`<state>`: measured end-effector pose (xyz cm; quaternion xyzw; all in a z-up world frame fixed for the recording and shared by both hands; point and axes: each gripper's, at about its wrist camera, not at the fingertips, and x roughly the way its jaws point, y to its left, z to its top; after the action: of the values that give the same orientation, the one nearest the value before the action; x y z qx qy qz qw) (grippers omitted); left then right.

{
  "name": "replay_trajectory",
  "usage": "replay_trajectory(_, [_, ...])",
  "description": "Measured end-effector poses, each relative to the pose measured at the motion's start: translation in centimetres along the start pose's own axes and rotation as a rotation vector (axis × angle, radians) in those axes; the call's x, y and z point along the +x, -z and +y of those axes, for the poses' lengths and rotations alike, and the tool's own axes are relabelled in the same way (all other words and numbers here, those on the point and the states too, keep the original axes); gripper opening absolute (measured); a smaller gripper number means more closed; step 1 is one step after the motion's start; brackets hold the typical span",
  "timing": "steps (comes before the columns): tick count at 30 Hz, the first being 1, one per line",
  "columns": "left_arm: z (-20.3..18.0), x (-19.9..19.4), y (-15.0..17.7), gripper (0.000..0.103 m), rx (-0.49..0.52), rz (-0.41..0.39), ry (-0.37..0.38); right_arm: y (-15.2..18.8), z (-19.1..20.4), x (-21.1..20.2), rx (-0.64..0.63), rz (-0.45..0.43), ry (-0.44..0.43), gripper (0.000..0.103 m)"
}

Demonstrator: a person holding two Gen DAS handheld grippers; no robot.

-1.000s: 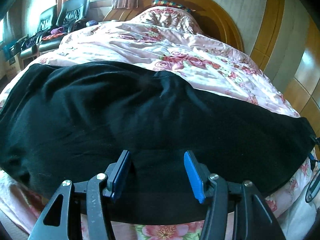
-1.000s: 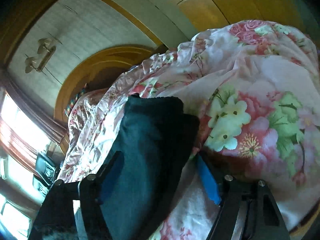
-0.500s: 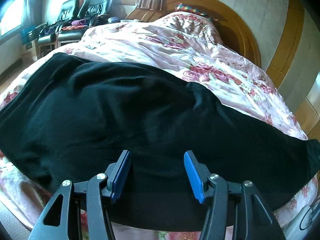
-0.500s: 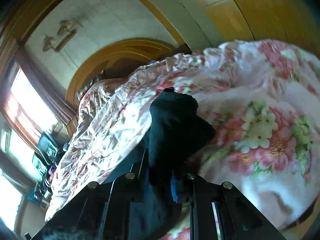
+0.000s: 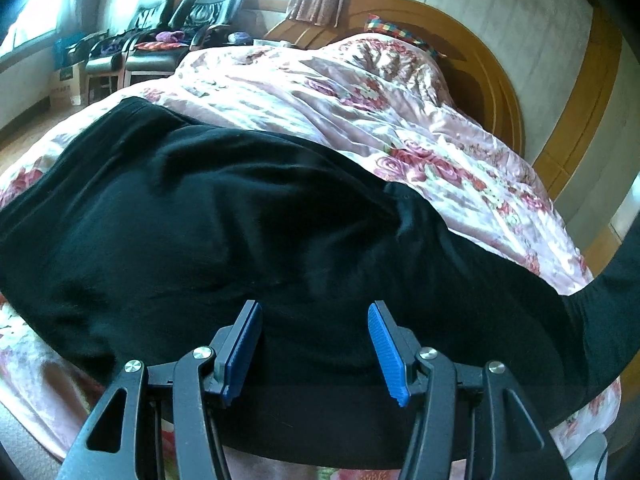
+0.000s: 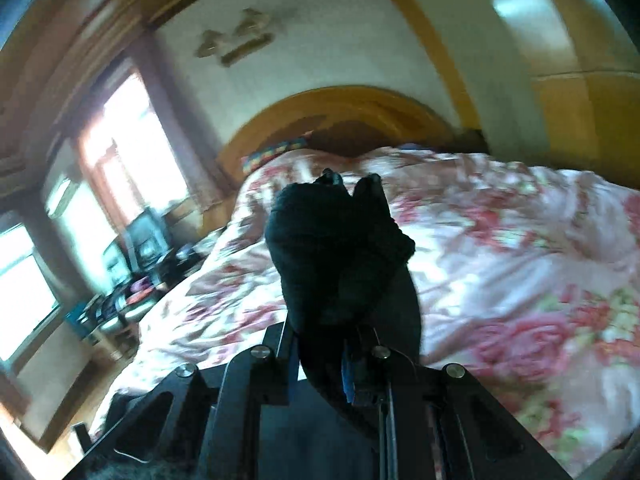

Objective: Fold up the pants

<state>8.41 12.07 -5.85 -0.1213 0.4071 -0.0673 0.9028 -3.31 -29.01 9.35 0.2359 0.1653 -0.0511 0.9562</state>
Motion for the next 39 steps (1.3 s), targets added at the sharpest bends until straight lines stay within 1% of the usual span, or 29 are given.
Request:
replay_trajectory(2, [0.2, 0.0, -0.1, 0.056, -0.008, -0.001, 0.001, 0.7, 2.1, 0.8, -0.035, 0.029, -0.042, 0.017])
replay_trajectory(4, [0.3, 0.0, -0.2, 0.056, -0.016, 0.0, 0.007, 1.6, 3.6, 1.7, -0.077, 0.062, -0.065, 0.017])
replay_trajectory(7, [0.4, -0.1, -0.2, 0.056, -0.021, -0.004, 0.011, 3.7, 6.3, 3.4, -0.134, 0.134, -0.113, 0.017])
replay_trajectory(11, [0.5, -0.2, -0.2, 0.056, -0.031, -0.006, 0.021, 6.5, 8.0, 5.7, -0.19, 0.233, -0.158, 0.017])
replay_trajectory(19, [0.1, 0.1, -0.1, 0.056, -0.019, 0.006, 0.038, 12.6, 9.6, 9.3, -0.268, 0.401, -0.173, 0.018])
replay_trajectory(23, [-0.1, 0.3, 0.0, 0.056, -0.009, 0.016, 0.051, 15.1, 9.7, 10.3, -0.305, 0.477, -0.166, 0.022])
replay_trajectory(25, [-0.3, 0.4, 0.1, 0.056, -0.004, 0.02, 0.057, 16.5, 9.6, 10.7, -0.329, 0.515, -0.158, 0.026])
replay_trajectory(26, [-0.3, 0.4, 0.2, 0.056, -0.004, 0.021, 0.065, 16.8, 9.5, 10.6, -0.337, 0.522, -0.158, 0.027])
replay_trajectory(27, [-0.4, 0.4, 0.2, 0.056, -0.006, 0.023, 0.074, 17.2, 9.5, 10.5, -0.346, 0.528, -0.169, 0.034])
replay_trajectory(28, [-0.4, 0.4, 0.3, 0.056, -0.007, 0.025, 0.081, 17.5, 9.5, 10.3, -0.356, 0.541, -0.199, 0.047])
replay_trajectory(29, [-0.5, 0.4, 0.3, 0.056, -0.009, 0.026, 0.09, 17.7, 9.7, 9.9, -0.361, 0.552, -0.234, 0.056])
replay_trajectory(30, [-0.5, 0.4, 0.3, 0.056, -0.01, 0.027, 0.105, 17.8, 9.8, 9.5, -0.364, 0.555, -0.262, 0.068])
replay_trajectory(31, [-0.5, 0.4, 0.3, 0.056, -0.011, 0.028, 0.116, 17.9, 9.8, 9.2, -0.369, 0.554, -0.282, 0.07])
replay_trajectory(33, [-0.7, 0.4, 0.4, 0.056, -0.01, 0.029, 0.15, 17.8, 9.6, 8.4, -0.386, 0.547, -0.312, 0.07])
replay_trajectory(35, [-1.1, 0.3, 0.4, 0.056, -0.014, 0.034, 0.194, 16.9, 8.6, 7.3, -0.367, 0.521, -0.335, 0.07])
replay_trajectory(37, [-1.6, 0.3, 0.4, 0.056, -0.019, 0.052, 0.235, 15.6, 7.4, 6.3, -0.319, 0.47, -0.333, 0.069])
replay_trajectory(39, [-2.4, 0.2, 0.5, 0.056, -0.021, 0.066, 0.289, 13.8, 5.8, 5.5, -0.263, 0.402, -0.303, 0.068])
